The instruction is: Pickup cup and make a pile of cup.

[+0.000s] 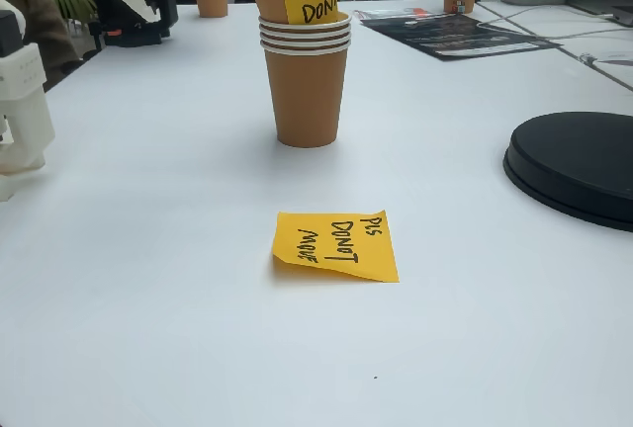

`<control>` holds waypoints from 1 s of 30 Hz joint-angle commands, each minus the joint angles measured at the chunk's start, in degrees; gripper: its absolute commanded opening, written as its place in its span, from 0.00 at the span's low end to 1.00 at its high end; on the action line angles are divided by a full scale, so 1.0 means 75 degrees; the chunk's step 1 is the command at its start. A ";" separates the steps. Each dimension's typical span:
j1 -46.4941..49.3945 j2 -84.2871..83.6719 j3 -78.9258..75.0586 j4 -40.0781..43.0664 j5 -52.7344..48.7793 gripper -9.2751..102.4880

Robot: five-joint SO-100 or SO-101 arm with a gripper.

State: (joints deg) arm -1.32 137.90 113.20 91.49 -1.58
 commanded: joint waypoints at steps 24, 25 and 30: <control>0.0082 0.0820 0.1383 -0.3094 -0.0047 0.05; 0.0082 0.0914 0.1570 -0.3129 -0.0059 0.04; 0.0082 0.1570 0.2449 -0.3188 -0.0059 0.02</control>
State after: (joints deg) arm -1.32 145.37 129.64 68.99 -1.58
